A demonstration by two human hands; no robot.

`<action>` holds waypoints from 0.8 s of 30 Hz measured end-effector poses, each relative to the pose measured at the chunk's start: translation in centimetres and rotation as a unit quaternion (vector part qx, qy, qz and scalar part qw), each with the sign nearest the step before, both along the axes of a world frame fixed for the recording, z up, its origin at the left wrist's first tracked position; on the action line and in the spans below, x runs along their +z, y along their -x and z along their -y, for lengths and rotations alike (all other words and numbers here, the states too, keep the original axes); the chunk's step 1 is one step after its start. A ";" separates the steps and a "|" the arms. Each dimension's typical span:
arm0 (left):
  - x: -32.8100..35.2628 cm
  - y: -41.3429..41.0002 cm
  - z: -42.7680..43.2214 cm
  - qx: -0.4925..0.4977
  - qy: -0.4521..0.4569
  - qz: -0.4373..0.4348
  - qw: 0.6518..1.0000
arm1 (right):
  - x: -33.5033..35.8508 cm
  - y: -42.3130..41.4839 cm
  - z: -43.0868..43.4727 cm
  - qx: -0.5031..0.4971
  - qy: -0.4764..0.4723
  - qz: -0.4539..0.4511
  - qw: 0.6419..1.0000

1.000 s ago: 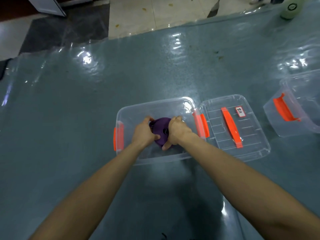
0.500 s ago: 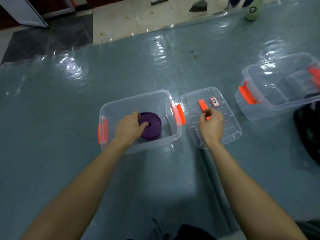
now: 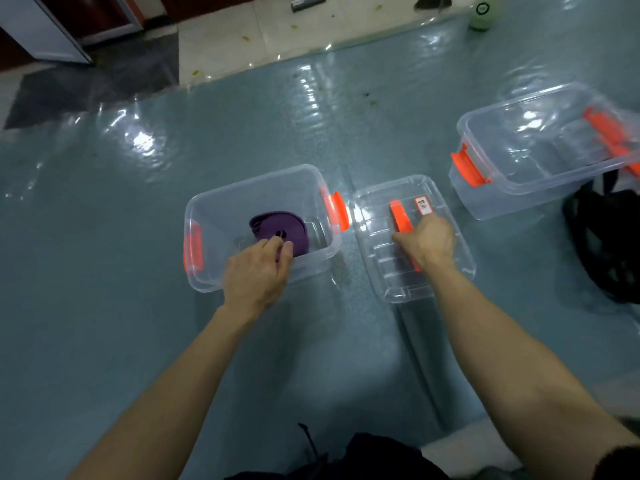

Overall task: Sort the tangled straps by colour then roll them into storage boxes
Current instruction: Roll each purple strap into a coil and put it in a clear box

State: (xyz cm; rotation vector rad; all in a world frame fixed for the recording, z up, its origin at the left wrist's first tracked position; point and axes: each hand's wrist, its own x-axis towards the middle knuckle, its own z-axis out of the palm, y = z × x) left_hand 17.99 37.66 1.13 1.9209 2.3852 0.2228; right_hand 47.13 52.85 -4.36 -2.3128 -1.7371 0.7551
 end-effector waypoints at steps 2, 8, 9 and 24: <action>0.0 0.2 -0.1 0.006 -0.002 0.035 0.999 | 0.1 -1.3 3.1 -0.016 -0.002 -0.008 1.000; 3.6 -4.4 -4.3 -0.030 -0.116 0.277 0.953 | 3.4 -5.9 12.2 -0.050 -0.041 0.009 0.998; 4.4 -5.8 -5.3 -0.046 -0.119 0.317 0.940 | 4.8 -6.2 13.0 -0.049 -0.056 0.010 0.997; 6.4 5.4 -0.5 0.239 -0.297 0.719 0.581 | 13.5 7.7 5.6 0.069 -0.286 -0.184 0.938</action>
